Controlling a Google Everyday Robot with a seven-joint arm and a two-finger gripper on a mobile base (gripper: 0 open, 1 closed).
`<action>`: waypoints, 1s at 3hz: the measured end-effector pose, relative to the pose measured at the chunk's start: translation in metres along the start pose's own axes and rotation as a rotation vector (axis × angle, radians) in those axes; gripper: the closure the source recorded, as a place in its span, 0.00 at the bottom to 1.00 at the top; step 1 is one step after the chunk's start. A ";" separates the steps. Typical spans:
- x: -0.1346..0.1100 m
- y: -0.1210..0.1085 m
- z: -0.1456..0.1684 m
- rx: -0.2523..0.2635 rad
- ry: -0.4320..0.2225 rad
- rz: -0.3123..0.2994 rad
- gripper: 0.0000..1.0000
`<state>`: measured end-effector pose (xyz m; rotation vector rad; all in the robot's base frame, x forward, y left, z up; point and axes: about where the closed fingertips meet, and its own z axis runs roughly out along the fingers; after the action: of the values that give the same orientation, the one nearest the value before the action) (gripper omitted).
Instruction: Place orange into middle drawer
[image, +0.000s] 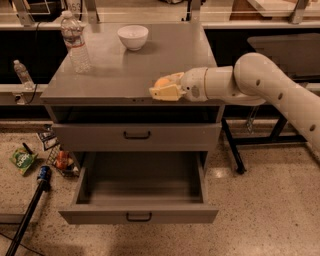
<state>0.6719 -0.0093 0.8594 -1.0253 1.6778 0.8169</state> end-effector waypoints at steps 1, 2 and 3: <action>0.028 0.033 -0.016 -0.054 0.036 0.062 1.00; 0.067 0.060 -0.022 -0.101 0.075 0.121 1.00; 0.112 0.071 -0.011 -0.095 0.116 0.167 1.00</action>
Offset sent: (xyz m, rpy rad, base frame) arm -0.1185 -0.0231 -0.0989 -0.0120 0.2649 0.0894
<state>0.5835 -0.0181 0.7601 -1.0237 1.8575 0.9694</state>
